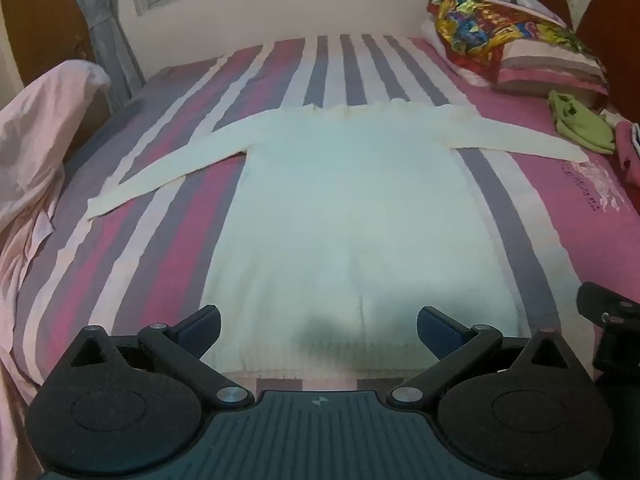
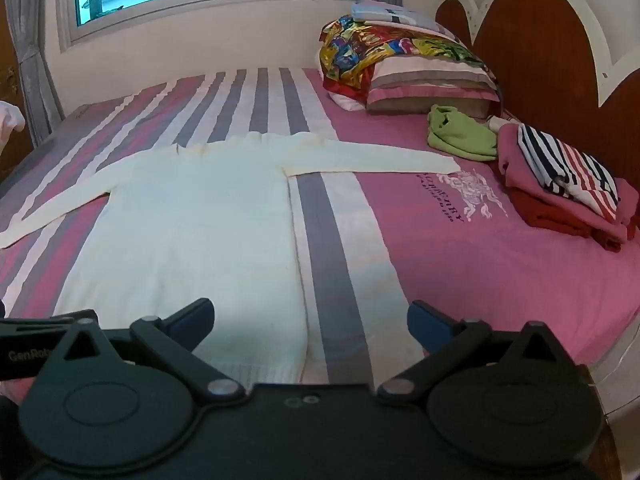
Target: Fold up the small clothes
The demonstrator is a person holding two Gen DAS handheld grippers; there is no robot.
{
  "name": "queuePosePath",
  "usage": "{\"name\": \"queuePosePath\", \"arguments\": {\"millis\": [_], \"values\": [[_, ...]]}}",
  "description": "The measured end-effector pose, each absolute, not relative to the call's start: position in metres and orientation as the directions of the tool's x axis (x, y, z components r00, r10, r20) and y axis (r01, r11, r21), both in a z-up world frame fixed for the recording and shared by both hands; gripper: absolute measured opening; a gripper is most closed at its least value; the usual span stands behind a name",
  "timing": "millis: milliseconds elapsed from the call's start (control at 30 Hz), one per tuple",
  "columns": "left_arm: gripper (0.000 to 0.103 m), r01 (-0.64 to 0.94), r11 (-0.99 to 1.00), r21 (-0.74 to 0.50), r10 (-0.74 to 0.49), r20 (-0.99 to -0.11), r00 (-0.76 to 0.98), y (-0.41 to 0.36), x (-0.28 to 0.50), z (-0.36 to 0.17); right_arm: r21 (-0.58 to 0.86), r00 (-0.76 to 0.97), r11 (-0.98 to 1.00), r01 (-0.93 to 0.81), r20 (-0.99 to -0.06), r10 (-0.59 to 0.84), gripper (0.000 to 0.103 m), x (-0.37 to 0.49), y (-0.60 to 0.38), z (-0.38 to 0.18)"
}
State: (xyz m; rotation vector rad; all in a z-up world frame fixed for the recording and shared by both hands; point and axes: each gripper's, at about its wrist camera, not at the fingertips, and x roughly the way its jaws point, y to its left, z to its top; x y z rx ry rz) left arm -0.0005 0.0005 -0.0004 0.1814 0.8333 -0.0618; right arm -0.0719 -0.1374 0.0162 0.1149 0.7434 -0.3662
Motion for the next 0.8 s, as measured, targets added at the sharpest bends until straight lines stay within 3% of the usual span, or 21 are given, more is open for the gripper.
{"name": "queuePosePath", "arguments": {"millis": [167, 800], "values": [[0.103, 0.108, 0.990, 0.094, 0.005, -0.776, 0.631, 0.000, 0.005, -0.004, -0.015, 0.674, 0.932, 0.362, -0.686, -0.273, 0.103, -0.071, -0.139, 0.016], [0.103, 0.111, 0.989, 0.096, 0.004, -0.774, 0.633, 0.007, 0.004, -0.003, -0.027, 0.676, 0.933, 0.359, -0.682, -0.280, 0.103, -0.070, -0.136, 0.017]]}}
